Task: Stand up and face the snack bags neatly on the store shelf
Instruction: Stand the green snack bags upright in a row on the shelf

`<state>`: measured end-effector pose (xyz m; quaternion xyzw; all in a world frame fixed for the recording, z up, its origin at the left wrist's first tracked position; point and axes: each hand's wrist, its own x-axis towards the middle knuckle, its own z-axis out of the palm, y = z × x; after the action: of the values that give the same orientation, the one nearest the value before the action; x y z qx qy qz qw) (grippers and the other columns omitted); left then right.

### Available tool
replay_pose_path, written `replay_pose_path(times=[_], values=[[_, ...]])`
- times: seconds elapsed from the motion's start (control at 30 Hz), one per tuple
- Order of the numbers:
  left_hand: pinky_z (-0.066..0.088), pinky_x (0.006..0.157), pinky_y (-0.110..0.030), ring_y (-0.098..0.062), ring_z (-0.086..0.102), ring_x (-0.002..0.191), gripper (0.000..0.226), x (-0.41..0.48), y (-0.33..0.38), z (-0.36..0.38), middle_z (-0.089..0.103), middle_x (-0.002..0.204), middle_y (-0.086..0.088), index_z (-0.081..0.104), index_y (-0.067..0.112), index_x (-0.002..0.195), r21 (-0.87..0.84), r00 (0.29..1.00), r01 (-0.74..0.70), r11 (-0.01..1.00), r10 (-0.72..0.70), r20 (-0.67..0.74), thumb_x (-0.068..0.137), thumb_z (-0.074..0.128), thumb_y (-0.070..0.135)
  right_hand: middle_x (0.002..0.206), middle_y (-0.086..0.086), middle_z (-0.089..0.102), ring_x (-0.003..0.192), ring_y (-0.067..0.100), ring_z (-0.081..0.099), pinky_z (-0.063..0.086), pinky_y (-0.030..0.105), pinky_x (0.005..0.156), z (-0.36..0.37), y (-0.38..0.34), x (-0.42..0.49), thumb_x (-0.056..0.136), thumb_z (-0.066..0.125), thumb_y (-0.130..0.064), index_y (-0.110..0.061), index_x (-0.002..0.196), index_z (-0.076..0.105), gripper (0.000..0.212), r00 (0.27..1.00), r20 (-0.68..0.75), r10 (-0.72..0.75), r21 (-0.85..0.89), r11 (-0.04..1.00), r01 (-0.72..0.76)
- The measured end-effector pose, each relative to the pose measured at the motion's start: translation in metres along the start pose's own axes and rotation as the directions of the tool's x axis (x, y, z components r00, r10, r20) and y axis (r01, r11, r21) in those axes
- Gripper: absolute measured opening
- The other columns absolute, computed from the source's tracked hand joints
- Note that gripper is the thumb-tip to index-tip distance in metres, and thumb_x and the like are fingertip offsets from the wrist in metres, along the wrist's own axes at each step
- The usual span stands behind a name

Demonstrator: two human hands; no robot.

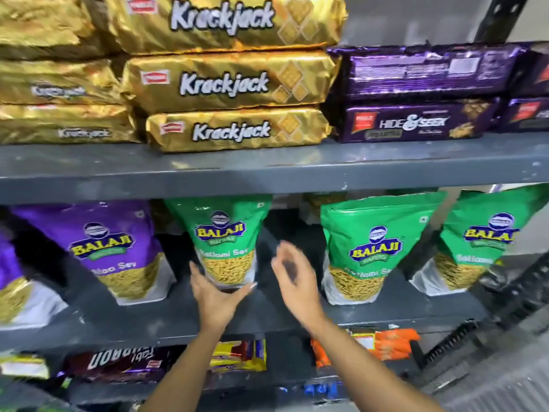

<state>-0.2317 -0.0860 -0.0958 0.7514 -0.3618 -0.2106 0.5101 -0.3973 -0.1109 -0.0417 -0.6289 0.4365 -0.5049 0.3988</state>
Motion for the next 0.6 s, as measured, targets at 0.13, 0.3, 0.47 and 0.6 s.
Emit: replay_pose_path(times=[0.13,0.3,0.47,0.6], values=[[0.04,0.111,-0.044,-0.019,0.045,0.133,0.154,0.035,0.006,0.002,0.042,0.148,-0.001,0.002,0.033,0.148,-0.054,0.995,0.031,0.998,-0.026,0.092,0.025,0.095,0.046,0.095,-0.002,0.065,0.087,0.002,0.061,0.045,0.021,0.085,0.026,-0.057,0.076,0.091,0.058,-0.009,-0.012,0.099,0.061,0.009,0.997,-0.033,0.075,0.201,0.977,-0.067],[0.045,0.105,-0.044,-0.023,0.048,0.128,0.142,0.024,0.01,-0.007,0.047,0.142,0.0,0.008,0.036,0.144,0.011,0.996,0.015,1.0,-0.016,0.086,0.03,0.092,0.051,0.054,-0.019,0.064,0.053,-0.011,0.054,0.043,0.01,0.058,0.02,-0.068,0.095,0.088,0.057,0.005,-0.014,0.065,0.06,0.03,0.999,-0.002,0.046,0.23,0.972,-0.044],[0.043,0.105,-0.04,-0.022,0.044,0.129,0.136,-0.008,0.01,-0.012,0.042,0.142,-0.001,0.012,0.034,0.144,-0.002,0.998,-0.035,0.999,0.035,0.045,0.035,0.091,0.05,0.073,-0.015,0.074,0.073,0.001,0.065,0.053,0.023,0.074,0.01,-0.059,0.075,0.091,0.055,0.001,-0.017,0.087,0.068,0.022,0.997,0.05,0.059,0.31,0.948,-0.072],[0.04,0.104,-0.039,-0.024,0.039,0.131,0.133,-0.03,0.009,-0.01,0.038,0.142,-0.004,0.012,0.029,0.146,0.029,0.999,-0.039,0.999,0.039,0.003,0.041,0.092,0.045,0.081,-0.015,0.075,0.08,0.006,0.067,0.052,0.031,0.081,0.002,-0.061,0.061,0.091,0.055,0.0,-0.018,0.094,0.069,0.023,0.997,0.066,0.041,0.344,0.937,-0.061]])
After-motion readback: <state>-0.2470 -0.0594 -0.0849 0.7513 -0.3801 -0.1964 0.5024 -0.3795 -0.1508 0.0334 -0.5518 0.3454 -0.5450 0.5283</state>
